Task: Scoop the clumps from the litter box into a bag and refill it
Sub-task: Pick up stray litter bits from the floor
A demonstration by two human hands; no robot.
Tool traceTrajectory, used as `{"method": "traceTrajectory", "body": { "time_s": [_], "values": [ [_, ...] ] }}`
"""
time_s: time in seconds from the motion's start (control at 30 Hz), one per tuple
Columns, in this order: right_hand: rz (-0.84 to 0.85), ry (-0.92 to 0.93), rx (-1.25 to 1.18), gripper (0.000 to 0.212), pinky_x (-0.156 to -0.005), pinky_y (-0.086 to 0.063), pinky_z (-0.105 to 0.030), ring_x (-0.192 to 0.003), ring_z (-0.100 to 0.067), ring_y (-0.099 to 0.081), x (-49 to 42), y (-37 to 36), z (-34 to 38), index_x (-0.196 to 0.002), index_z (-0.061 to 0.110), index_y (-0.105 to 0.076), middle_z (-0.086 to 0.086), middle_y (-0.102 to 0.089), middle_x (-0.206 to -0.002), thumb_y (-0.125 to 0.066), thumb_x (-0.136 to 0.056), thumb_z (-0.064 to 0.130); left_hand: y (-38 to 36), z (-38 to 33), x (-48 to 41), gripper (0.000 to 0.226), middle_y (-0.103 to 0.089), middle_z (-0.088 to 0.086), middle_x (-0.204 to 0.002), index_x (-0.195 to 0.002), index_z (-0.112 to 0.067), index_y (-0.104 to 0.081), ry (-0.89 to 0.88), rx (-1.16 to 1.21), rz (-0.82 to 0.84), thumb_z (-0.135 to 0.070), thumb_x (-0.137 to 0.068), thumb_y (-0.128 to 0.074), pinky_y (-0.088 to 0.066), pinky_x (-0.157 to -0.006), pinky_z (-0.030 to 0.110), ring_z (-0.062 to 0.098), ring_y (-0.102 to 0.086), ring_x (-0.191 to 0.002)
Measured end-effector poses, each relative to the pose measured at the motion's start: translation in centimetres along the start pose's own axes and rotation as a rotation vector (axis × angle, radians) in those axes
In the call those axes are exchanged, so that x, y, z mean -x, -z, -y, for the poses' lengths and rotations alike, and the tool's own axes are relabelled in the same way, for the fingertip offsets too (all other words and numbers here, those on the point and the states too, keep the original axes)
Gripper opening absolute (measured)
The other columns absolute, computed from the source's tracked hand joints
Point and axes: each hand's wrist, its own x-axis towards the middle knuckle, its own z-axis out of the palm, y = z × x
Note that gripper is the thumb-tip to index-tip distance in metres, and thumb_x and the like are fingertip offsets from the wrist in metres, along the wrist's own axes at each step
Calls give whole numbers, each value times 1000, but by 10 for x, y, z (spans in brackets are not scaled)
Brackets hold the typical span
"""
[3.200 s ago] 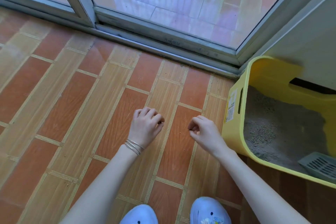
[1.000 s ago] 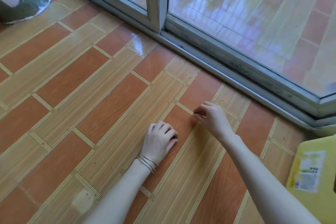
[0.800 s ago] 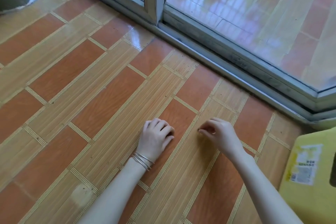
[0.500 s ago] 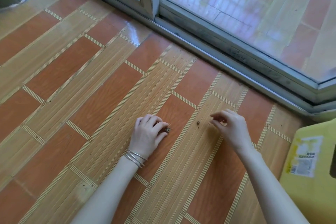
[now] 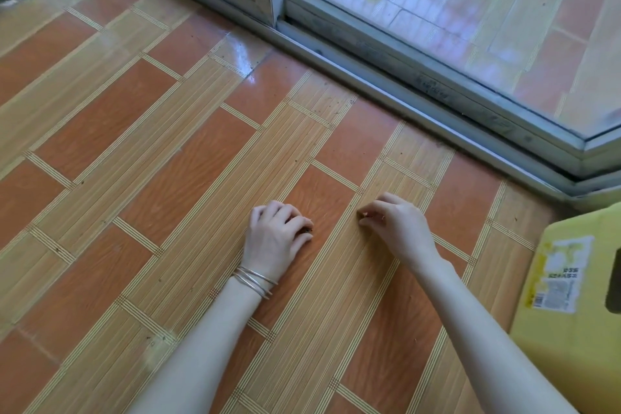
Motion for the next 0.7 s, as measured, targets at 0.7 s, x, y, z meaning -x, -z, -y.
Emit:
{"method": "traceTrajectory", "body": {
  "time_s": [0.7],
  "values": [
    [8, -4, 5, 4, -65, -52, -33, -67, -10, -60, 17, 77, 41, -82, 17, -69, 6, -62, -79, -72, -79, 19, 109, 7, 5, 23, -63, -5, -78, -77, -20, -69, 76, 1, 26, -23, -61, -85, -37, -73, 31, 20, -60, -77]
  ]
}}
